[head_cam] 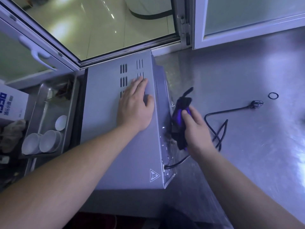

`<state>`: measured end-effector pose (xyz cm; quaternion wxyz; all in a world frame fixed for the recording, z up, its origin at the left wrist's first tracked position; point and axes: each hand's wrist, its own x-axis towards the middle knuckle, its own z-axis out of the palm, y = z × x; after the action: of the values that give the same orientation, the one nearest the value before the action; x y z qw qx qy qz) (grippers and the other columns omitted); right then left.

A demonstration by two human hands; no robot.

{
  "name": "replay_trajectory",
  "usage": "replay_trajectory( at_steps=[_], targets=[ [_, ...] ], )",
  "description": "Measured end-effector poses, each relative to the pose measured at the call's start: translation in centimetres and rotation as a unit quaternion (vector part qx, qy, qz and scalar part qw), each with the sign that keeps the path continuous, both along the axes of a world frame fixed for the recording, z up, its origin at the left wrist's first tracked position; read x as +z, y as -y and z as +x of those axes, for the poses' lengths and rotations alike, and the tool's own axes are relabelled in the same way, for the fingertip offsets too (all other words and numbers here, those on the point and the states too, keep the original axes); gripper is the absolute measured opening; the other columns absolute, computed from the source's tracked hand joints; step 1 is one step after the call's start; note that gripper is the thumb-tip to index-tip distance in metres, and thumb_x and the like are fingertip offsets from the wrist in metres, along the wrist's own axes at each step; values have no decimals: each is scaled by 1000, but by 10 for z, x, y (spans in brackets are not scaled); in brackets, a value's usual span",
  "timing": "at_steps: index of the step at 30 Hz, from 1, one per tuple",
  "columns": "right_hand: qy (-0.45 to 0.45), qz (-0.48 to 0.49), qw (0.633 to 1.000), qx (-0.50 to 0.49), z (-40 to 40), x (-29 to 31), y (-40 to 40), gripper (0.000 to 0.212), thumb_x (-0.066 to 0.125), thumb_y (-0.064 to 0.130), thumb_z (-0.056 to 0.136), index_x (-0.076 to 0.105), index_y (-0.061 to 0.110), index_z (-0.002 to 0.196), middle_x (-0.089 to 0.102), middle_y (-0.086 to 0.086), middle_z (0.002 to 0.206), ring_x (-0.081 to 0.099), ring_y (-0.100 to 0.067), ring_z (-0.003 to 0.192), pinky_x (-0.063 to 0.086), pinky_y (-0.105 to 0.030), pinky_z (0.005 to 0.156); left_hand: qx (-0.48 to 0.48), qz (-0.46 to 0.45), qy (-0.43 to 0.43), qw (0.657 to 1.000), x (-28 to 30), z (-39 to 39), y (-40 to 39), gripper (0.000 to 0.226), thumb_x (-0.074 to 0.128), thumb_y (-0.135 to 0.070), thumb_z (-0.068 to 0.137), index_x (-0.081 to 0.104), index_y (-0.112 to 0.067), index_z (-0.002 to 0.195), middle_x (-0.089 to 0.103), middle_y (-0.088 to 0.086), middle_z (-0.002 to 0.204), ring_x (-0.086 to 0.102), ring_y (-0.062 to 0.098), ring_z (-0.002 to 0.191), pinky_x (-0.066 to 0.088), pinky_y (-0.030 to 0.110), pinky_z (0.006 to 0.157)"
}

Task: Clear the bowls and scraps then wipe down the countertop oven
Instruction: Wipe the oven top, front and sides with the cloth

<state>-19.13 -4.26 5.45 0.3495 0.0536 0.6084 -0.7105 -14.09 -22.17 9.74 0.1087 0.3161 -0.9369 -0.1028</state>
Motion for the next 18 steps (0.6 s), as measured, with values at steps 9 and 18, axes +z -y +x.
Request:
replay_trajectory(
  at_steps=[9, 18],
  targets=[
    [5, 89, 994, 68, 11, -27, 27, 46, 40, 35, 109, 40, 33, 155, 53, 14, 145, 47, -6, 133, 30, -18, 106, 2, -4, -2, 1000, 0, -1, -2, 56, 43, -31, 97, 45, -22, 152, 37, -6, 162, 26, 12, 152, 22, 35, 123],
    [89, 187, 968, 144, -25, -61, 46, 44, 45, 36, 94, 61, 22, 132, 69, -6, 122, 63, -31, 113, 49, -42, 104, 1, -2, -8, 1000, 0, 0, -2, 55, 43, -30, 96, 46, -20, 151, 39, -5, 161, 28, 13, 151, 24, 36, 123]
  ],
)
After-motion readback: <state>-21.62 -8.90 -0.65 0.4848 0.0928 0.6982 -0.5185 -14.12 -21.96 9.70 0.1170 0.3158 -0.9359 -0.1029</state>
